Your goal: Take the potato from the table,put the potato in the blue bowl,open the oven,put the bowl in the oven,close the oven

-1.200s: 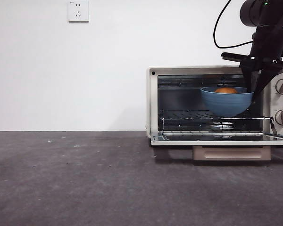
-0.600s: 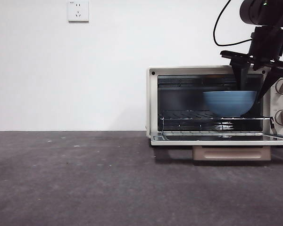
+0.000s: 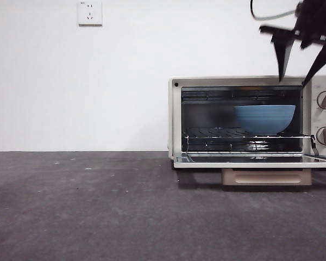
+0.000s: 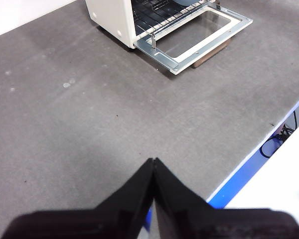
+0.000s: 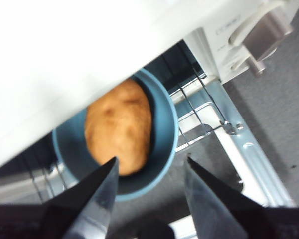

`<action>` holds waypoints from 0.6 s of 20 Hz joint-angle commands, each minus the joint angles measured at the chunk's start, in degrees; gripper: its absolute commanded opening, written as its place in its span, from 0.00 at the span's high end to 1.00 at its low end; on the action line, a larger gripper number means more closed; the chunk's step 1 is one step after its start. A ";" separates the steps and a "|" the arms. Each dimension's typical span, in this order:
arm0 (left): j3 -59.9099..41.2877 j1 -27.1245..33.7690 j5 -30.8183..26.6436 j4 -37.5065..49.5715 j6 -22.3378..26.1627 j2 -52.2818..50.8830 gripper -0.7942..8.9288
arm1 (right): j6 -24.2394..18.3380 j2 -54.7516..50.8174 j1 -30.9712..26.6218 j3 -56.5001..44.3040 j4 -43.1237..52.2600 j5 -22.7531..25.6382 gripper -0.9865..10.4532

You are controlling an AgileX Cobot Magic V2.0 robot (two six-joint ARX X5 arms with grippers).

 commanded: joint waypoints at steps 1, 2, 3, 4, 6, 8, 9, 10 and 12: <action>-0.37 -0.15 -0.39 2.47 -1.18 1.29 0.92 | -9.57 -3.72 0.04 0.20 -0.48 0.02 0.72; -0.37 -0.15 -0.42 4.55 -1.18 1.95 0.92 | -12.24 -5.55 0.04 0.20 -0.59 0.04 0.72; -0.37 -0.15 -0.68 6.54 -1.18 2.64 0.92 | -14.10 -7.10 0.04 0.20 -0.57 0.04 0.72; -0.37 -0.15 -0.85 8.68 -1.16 3.52 0.92 | -15.80 -8.72 0.04 0.20 -0.55 0.04 0.72; -0.37 -0.15 -0.70 13.46 -0.22 6.10 0.92 | -19.26 -12.41 0.02 0.20 -0.26 0.09 0.72; -0.37 -0.15 -0.24 16.37 2.25 9.46 0.92 | -23.63 -16.09 0.02 0.20 0.11 0.39 0.72; -0.37 -0.15 -0.11 17.11 3.41 11.15 0.92 | -25.57 -17.59 0.02 0.20 0.11 0.70 0.72; -0.37 -0.15 -0.11 17.68 4.42 13.00 0.92 | -27.50 -19.04 0.02 0.20 -0.07 1.20 0.72; -0.37 -0.07 -0.11 18.69 6.38 17.66 0.92 | -32.11 -22.45 0.02 0.20 -1.25 3.80 0.72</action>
